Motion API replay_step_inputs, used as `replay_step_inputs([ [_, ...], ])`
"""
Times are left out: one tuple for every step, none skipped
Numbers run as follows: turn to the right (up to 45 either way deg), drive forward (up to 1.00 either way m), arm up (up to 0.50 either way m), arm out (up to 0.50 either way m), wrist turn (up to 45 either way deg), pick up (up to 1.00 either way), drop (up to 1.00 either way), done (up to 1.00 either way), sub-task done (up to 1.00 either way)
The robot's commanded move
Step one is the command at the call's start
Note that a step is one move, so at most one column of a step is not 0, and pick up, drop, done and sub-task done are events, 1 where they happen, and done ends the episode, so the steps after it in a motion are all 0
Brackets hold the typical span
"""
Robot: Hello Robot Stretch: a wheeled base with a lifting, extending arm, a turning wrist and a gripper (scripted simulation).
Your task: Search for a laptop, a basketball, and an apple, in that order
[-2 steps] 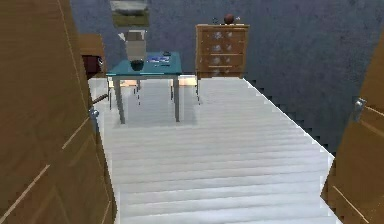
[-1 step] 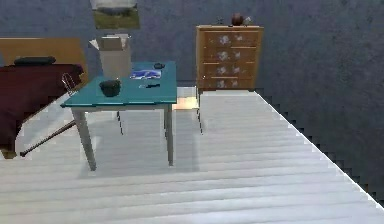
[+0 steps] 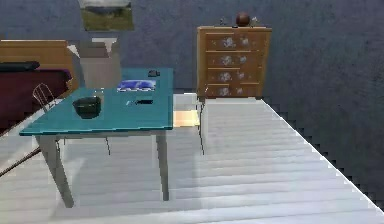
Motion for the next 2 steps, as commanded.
replay_step_inputs([
  [-27.0, 0.00, 0.00, 0.00, 0.0, 0.00, 0.00, 0.00, 0.00],
  [0.0, 0.60, 0.00, 0.00, 0.0, 0.00, 0.00, 0.00, 0.00],
])
